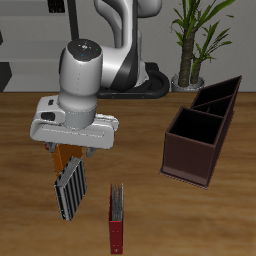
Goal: Place the striped book into the left desk caddy's back compartment
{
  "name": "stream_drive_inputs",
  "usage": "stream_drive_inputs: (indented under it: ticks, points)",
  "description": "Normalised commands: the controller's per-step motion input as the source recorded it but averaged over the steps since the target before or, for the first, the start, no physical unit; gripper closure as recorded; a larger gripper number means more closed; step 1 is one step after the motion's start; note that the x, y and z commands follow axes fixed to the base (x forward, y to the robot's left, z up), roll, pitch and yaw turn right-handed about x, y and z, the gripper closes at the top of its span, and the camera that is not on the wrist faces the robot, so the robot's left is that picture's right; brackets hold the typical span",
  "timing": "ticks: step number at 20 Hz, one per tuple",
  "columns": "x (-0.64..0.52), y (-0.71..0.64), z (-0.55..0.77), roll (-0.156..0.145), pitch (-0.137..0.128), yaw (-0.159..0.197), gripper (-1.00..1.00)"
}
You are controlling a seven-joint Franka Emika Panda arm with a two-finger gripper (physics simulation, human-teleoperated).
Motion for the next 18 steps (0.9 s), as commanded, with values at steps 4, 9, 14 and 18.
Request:
stream_drive_inputs:
  ticks: [4,9,14,18]
  points:
    - [0.1,0.19,-0.44,0.036,0.03,-0.019,-1.0]
    - [0.02,0.03,-0.26,0.015,0.008,-0.007,-1.0]
    - [0.09,-0.18,-0.56,-0.048,0.079,-0.062,-1.0]
    - [0.05,-0.06,-0.41,-0.009,0.061,-0.047,1.0]
